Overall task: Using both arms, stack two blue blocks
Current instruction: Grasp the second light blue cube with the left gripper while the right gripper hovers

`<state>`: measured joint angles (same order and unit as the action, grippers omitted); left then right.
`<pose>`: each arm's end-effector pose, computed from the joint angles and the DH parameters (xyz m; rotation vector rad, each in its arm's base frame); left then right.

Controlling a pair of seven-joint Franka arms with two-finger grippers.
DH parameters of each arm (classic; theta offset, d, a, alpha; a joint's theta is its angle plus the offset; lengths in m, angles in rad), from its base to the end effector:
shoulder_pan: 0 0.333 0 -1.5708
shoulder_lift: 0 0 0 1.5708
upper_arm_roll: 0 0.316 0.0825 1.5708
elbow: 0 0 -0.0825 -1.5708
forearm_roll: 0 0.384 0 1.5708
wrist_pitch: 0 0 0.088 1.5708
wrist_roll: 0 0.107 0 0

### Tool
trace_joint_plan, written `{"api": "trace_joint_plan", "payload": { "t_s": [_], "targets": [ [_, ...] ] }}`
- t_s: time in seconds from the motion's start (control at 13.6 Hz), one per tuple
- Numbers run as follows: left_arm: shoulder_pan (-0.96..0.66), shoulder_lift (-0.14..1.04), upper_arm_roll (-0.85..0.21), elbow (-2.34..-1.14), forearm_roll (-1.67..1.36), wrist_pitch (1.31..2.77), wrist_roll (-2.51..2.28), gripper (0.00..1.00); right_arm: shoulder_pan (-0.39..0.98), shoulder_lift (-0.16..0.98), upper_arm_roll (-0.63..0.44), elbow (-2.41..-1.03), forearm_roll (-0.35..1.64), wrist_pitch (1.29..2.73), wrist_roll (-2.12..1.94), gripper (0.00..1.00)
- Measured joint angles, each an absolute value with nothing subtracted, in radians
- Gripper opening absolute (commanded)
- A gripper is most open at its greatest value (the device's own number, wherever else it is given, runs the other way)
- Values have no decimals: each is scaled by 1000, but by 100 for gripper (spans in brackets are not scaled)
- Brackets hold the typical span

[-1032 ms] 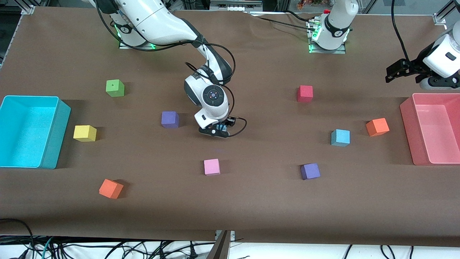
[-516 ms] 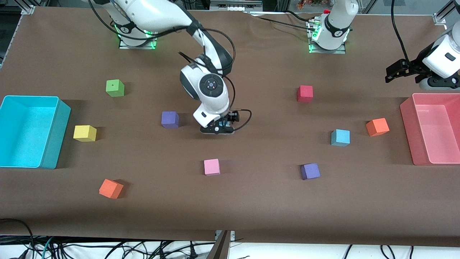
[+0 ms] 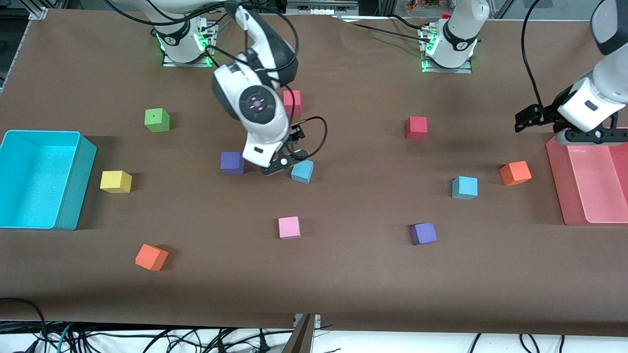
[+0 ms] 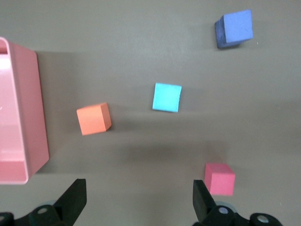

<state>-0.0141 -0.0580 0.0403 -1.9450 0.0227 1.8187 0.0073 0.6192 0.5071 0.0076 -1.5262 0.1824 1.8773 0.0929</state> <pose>0.5349 0.0162 0.4995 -3.1214 -0.0194 0.1072 0.5406 0.4076 0.3535 -2.9374 -0.6946 0.3131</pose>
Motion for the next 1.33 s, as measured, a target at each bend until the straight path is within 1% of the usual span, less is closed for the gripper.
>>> {"api": "trace_joint_plan", "payload": {
  "t_s": [0.15, 0.37, 0.44, 0.59, 0.74, 0.88, 1.03, 1.18, 1.33],
  "targets": [
    [-14, -36, 39, -2030, 23, 1969, 7, 99, 584, 447, 6, -1679, 281, 2016, -84, 100],
    [-14, 10, 38, -2162, 23, 2187, 8, 99, 578, 359, 8, -1945, 384, 2302, -290, 100],
    [-14, 31, 37, -2187, 23, 2239, 8, 99, 579, 344, 9, -2008, 428, 2374, -363, 100],
    [-15, 81, 34, -2215, 23, 2326, 8, 99, 579, 337, 10, -2082, 562, 2481, -528, 100],
    [-17, 136, 28, -2226, 23, 2390, 8, 99, 579, 338, 9, -2111, 742, 2543, -718, 100],
    [-23, 192, 24, -2227, 23, 2462, 8, 99, 571, 342, 7, -2120, 924, 2556, -912, 100],
    [-30, 249, 24, -2227, 23, 2538, 8, 99, 559, 346, 5, -2135, 1043, 2557, -1065, 100],
    [-34, 294, 24, -2227, 23, 2579, 9, 99, 545, 353, 3, -2154, 1143, 2560, -1165, 100],
    [-42, 325, 23, -2225, 23, 2610, 9, 99, 541, 373, 4, -2160, 1301, 2566, -1316, 100]
  ]
}}
